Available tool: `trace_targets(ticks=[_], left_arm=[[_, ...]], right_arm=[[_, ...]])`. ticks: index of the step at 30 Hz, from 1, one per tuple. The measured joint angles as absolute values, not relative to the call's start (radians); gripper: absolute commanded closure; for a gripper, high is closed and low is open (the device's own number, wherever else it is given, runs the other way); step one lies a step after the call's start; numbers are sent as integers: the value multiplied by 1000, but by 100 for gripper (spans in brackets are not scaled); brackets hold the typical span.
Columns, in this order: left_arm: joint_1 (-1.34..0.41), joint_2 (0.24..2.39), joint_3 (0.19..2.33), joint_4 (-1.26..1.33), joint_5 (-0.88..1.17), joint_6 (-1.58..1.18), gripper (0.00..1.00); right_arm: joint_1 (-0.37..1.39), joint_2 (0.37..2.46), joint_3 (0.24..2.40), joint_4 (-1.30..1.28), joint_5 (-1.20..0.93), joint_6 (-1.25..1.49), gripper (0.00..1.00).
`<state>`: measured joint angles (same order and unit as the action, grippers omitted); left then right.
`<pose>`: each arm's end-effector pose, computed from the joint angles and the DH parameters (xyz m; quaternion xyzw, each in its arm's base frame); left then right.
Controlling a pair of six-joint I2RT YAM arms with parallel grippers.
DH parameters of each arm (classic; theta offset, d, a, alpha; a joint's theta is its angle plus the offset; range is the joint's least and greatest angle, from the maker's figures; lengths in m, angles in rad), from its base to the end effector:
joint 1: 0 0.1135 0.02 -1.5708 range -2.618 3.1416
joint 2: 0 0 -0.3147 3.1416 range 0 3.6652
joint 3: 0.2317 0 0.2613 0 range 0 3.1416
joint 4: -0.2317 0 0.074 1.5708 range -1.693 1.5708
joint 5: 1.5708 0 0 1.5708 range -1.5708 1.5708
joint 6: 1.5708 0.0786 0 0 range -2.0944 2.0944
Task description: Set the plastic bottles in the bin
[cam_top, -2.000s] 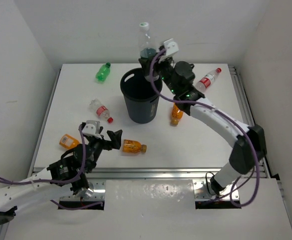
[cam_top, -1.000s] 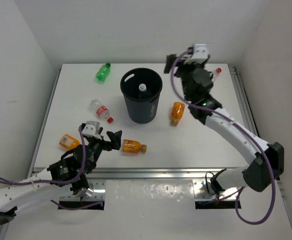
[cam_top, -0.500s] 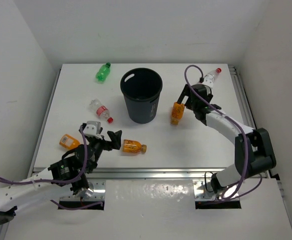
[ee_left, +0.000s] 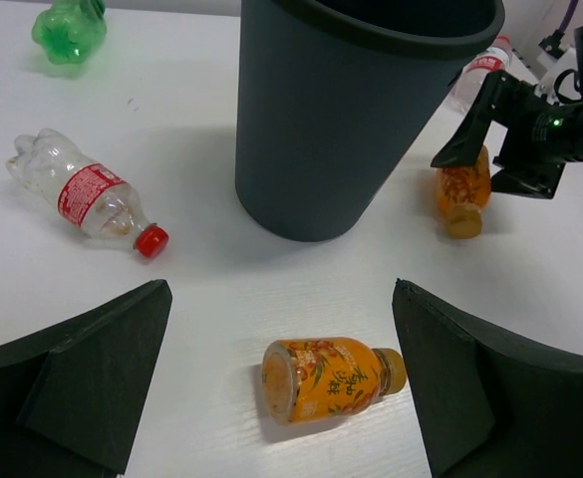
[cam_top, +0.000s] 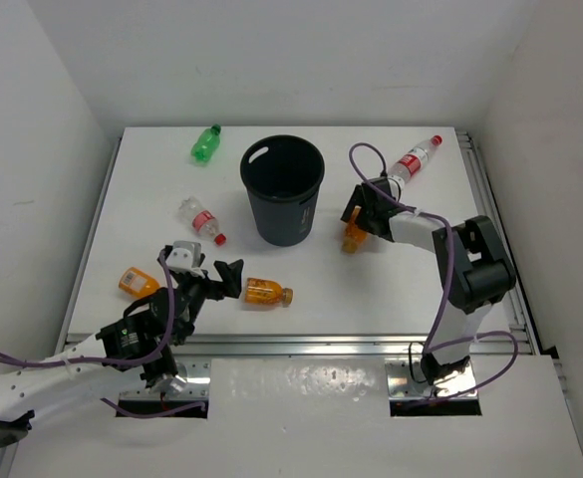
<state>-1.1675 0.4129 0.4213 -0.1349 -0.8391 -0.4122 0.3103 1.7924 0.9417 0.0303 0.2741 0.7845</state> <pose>0.0974 -0.0792 0.2860 0.0024 0.7363 -0.2136 0.6421 0.3912 0.1031 0.1594 0.2652 0.8842 0.0804 0.3761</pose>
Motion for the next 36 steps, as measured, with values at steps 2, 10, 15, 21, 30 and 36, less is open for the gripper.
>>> trace_targets(ticks=[2, 10, 15, 21, 30, 36], left_arm=[[-1168, 413, 421, -134, -839, -412, 0], [-1168, 413, 421, -134, -839, -413, 0], [-1168, 413, 421, -134, -840, -413, 0], [-1168, 413, 421, -134, -844, -413, 0], [-1168, 413, 420, -131, -842, -413, 0], [-1168, 426, 398, -109, -825, -413, 0]], right_arm=[[310, 1813, 950, 34, 268, 785, 26], [311, 1821, 960, 41, 263, 768, 60], [321, 1681, 962, 1, 295, 729, 59], [432, 1461, 1136, -24, 425, 607, 58], [665, 1449, 1327, 269, 546, 322, 56], [740, 1645, 1327, 472, 611, 137, 47]])
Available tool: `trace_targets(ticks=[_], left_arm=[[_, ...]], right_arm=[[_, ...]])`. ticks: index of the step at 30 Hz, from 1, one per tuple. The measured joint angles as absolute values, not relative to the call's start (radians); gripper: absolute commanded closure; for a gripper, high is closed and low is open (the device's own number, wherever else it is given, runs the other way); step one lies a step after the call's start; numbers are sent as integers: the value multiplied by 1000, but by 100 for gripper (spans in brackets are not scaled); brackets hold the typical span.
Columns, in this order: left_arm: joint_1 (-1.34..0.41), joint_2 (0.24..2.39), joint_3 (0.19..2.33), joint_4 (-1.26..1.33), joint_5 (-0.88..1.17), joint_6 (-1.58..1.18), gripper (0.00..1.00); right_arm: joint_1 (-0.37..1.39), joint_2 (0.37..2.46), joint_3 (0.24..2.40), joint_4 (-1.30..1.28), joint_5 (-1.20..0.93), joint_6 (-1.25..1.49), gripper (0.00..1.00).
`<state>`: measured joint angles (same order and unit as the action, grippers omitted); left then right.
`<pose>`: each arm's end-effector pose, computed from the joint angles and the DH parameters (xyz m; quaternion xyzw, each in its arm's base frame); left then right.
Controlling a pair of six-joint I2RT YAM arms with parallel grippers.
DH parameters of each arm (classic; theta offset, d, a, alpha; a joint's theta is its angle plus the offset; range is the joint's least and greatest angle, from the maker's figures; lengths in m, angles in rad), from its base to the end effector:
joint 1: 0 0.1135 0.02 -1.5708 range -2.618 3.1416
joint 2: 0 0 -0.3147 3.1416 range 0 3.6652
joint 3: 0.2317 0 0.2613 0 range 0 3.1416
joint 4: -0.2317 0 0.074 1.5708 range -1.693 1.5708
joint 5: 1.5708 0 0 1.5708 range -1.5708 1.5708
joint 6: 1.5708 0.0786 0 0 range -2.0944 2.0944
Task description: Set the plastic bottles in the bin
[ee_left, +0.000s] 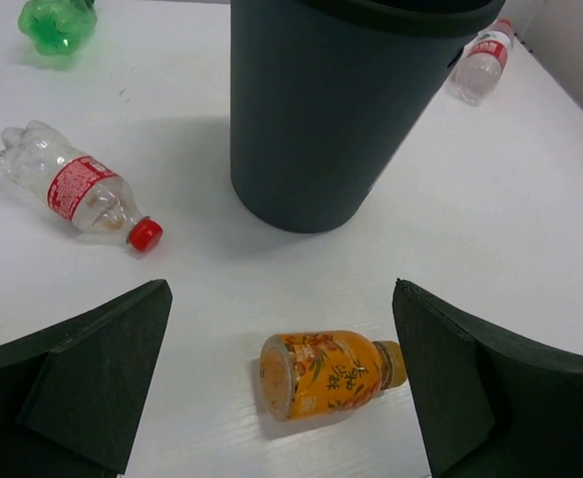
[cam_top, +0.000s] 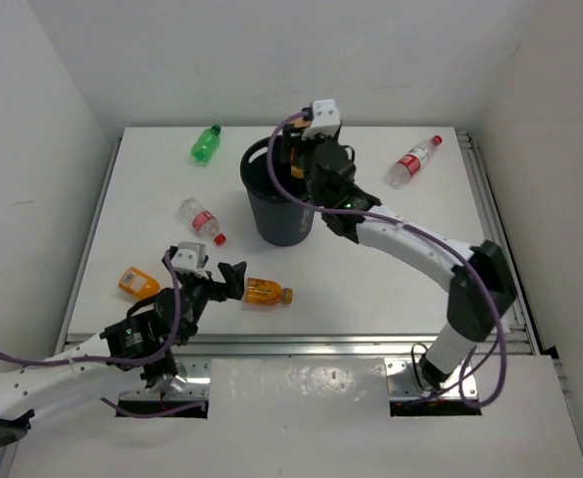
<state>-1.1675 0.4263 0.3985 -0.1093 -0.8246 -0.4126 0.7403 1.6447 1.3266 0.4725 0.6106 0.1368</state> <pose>0.0984 -0.0836 0.2791 0.0098 0.7391 -0.2150 0.6383 0.3555 0.2637 0.4261 0.0336 0.6602 0.1306 0.7389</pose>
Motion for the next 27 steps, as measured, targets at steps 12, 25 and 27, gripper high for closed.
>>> trace_targets(ticks=[12, 25, 27], left_arm=[[-1168, 461, 398, -105, -824, -412, 0], [-1168, 469, 398, -103, -812, -413, 0], [-1168, 474, 398, -102, -812, -413, 0]], right_arm=[[732, 1759, 1317, 532, 638, 1, 3], [249, 1779, 1700, 2, 736, 410, 1], [192, 1849, 1766, -104, 721, 485, 2]])
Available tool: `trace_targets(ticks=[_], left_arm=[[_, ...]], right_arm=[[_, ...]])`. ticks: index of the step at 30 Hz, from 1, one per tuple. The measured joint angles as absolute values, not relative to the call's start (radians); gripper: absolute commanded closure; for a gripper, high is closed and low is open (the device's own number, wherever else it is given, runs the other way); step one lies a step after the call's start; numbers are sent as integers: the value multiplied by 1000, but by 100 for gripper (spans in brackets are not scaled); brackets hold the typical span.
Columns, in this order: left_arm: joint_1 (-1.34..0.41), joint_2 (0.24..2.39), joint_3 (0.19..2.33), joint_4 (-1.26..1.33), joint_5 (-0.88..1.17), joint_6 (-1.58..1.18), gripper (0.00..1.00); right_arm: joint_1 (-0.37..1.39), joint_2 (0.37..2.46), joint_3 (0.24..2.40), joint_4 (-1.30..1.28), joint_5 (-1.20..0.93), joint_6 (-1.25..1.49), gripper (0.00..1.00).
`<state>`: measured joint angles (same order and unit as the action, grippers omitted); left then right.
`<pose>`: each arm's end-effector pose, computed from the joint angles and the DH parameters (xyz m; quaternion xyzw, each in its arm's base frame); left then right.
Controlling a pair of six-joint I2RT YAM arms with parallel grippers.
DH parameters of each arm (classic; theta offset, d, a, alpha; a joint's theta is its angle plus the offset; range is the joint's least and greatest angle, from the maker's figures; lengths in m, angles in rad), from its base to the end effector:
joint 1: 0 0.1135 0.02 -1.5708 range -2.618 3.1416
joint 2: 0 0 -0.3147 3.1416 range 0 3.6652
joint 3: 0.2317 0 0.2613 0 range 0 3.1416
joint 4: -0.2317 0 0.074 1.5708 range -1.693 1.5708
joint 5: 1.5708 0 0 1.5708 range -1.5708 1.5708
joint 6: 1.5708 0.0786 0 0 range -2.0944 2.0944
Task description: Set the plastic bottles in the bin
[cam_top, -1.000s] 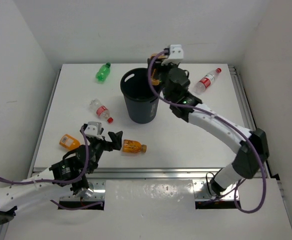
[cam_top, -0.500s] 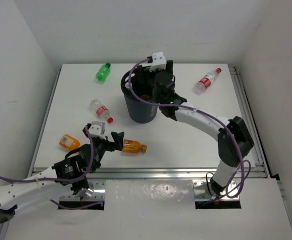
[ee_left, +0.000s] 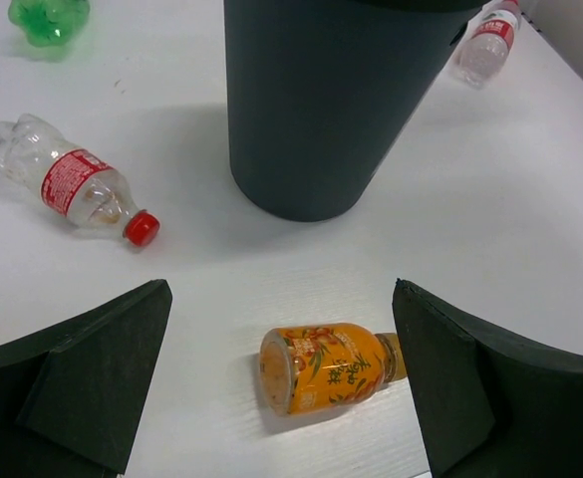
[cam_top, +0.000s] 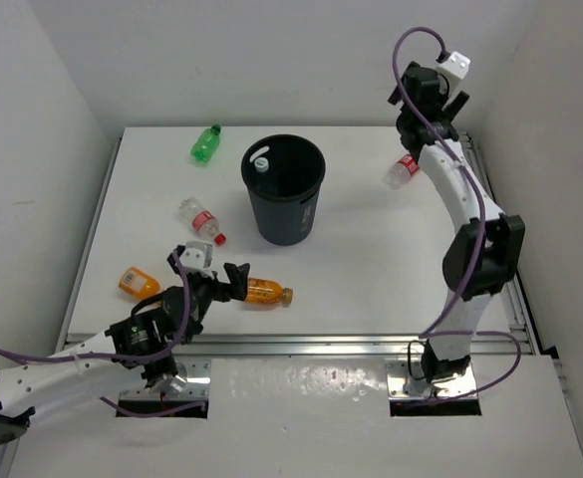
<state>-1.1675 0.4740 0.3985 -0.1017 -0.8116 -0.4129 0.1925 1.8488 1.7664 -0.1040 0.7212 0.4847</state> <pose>0.1012 -0.0919 0.2752 0.0241 0.7484 -0.2059 0.6300 0.4963 0.0439 0.4303 0.3277 0.6799 -0.0578 0.6535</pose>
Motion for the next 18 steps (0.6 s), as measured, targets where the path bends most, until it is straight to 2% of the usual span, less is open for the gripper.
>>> trace_targets(ticks=[9, 18], left_arm=[[-1168, 528, 398, -98, -812, -419, 0], [-1168, 519, 398, -97, -808, -421, 0]], right_arm=[[55, 2127, 1770, -357, 595, 738, 3], [21, 2236, 1772, -371, 553, 816, 5]])
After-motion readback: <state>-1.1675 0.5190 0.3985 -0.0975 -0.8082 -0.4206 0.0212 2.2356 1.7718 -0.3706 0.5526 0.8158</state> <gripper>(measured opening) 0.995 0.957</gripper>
